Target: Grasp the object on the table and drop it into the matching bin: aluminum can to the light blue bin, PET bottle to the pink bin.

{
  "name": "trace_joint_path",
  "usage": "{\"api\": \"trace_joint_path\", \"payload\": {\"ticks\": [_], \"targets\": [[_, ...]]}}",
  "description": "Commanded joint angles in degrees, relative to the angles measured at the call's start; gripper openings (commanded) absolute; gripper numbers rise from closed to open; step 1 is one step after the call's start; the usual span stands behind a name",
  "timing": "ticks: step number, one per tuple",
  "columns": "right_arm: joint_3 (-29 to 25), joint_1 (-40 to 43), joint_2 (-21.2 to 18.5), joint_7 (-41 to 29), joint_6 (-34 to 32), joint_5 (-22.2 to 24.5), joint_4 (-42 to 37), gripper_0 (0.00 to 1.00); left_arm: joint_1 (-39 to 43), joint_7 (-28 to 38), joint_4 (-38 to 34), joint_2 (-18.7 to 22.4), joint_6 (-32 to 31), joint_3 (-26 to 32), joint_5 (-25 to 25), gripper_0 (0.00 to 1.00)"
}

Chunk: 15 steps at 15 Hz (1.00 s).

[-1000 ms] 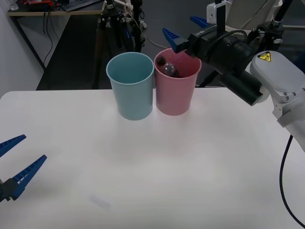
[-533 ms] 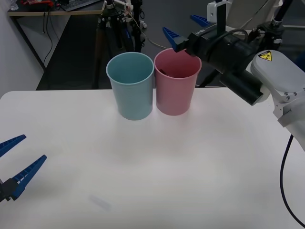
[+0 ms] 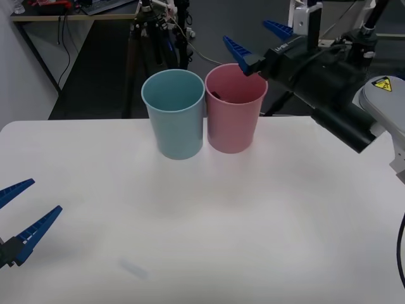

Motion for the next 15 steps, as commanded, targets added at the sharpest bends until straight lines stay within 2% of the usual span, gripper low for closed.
{"api": "trace_joint_path", "payload": {"ticks": [1, 4, 6, 9, 15], "targets": [[0.01, 4.96, -5.12, 6.98, -0.08, -7.62, -6.47, 1.0, 0.0, 0.0, 0.0, 0.0, 0.0, 0.0, 0.0, 1.0], [0.01, 11.56, -11.97, 14.89, 0.36, -18.17, -14.73, 1.0, 0.0, 0.0, 0.0, 0.0, 0.0, 0.0, 0.0, 1.0], [-1.92, 16.39, -13.91, 18.58, 0.36, -21.6, -18.77, 1.0, 0.0, 0.0, 0.0, 0.0, 0.0, 0.0, 0.0, 1.0], [-6.14, 23.6, -13.91, 18.58, -1.13, -20.81, -22.02, 1.0, 0.0, 0.0, 0.0, 0.0, 0.0, 0.0, 0.0, 1.0], [-14.84, 36.69, -12.76, 18.93, -12.21, -19.67, -22.46, 1.0, 0.0, 0.0, 0.0, 0.0, 0.0, 0.0, 0.0, 1.0]]}}
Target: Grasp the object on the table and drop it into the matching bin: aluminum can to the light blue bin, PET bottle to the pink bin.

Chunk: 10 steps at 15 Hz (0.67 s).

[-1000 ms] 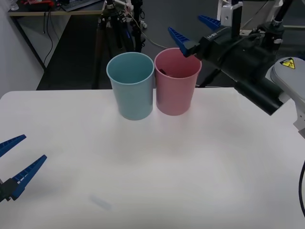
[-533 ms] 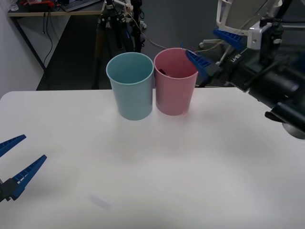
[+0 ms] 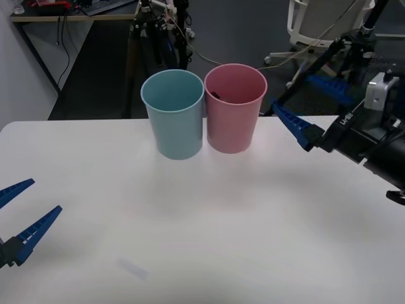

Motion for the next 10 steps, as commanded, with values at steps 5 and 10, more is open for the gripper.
{"api": "trace_joint_path", "payload": {"ticks": [5, 10], "targets": [[-11.75, 14.43, 11.21, -0.17, -12.33, 10.5, -0.14, 1.0, 0.0, 0.0, 0.0, 0.0, 0.0, 0.0, 0.0, 1.0], [-17.38, 21.73, 16.66, 0.27, -19.1, 13.58, -0.14, 1.0, 0.0, 0.0, 0.0, 0.0, 0.0, 0.0, 0.0, 1.0]]}}
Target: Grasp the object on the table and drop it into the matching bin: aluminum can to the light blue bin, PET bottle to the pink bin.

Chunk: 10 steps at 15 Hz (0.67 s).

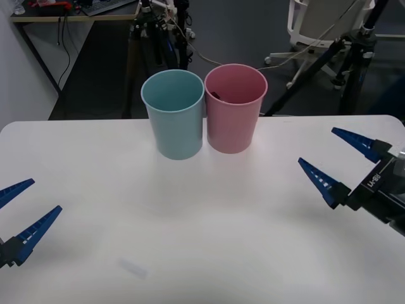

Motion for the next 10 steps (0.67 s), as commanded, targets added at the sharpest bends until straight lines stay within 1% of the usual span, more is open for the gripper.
{"api": "trace_joint_path", "payload": {"ticks": [1, 2, 5, 8, 10], "targets": [[-2.6, 3.53, 1.88, 0.27, -3.17, 0.87, 0.0, 1.0, 0.0, 0.0, 0.0, 0.0, 0.0, 0.0, 0.0, 1.0], [-4.0, 4.5, 3.02, 0.27, -4.67, 2.02, 0.0, 1.0, 0.0, 0.0, 0.0, 0.0, 0.0, 0.0, 0.0, 1.0], [-5.58, 5.38, 6.01, 0.01, -6.78, 4.92, 0.0, 1.0, 0.0, 0.0, 0.0, 0.0, 0.0, 0.0, 0.0, 1.0], [-5.76, 5.9, 7.07, -0.16, -7.83, 5.53, 0.0, 1.0, 0.0, 0.0, 0.0, 0.0, 0.0, 0.0, 0.0, 1.0], [-5.76, 5.9, 7.07, -0.16, -7.83, 5.53, 0.0, 1.0, 0.0, 0.0, 0.0, 0.0, 0.0, 0.0, 0.0, 1.0]]}}
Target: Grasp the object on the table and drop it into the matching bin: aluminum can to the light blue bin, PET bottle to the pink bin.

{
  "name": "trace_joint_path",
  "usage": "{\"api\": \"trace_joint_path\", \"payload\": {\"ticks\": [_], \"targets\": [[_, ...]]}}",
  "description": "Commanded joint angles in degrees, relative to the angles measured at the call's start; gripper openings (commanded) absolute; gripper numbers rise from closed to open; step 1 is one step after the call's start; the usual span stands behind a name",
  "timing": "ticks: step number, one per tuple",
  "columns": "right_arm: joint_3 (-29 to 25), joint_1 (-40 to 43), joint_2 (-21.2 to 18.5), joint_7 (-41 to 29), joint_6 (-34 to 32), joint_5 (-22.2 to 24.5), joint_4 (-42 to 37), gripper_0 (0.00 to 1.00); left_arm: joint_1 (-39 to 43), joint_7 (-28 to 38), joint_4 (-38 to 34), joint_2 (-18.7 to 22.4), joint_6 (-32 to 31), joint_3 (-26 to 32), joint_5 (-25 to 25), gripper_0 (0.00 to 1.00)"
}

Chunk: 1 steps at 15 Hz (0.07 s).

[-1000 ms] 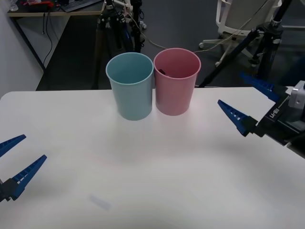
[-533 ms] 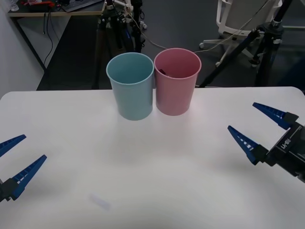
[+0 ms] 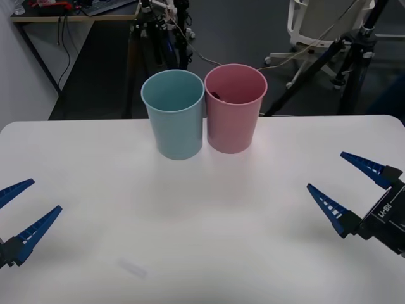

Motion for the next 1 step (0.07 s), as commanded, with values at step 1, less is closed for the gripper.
{"api": "trace_joint_path", "payload": {"ticks": [1], "targets": [[-0.01, 0.04, 0.06, -0.02, -0.05, 0.0, 0.01, 1.0, 0.0, 0.0, 0.0, 0.0, 0.0, 0.0, 0.0, 1.0]]}}
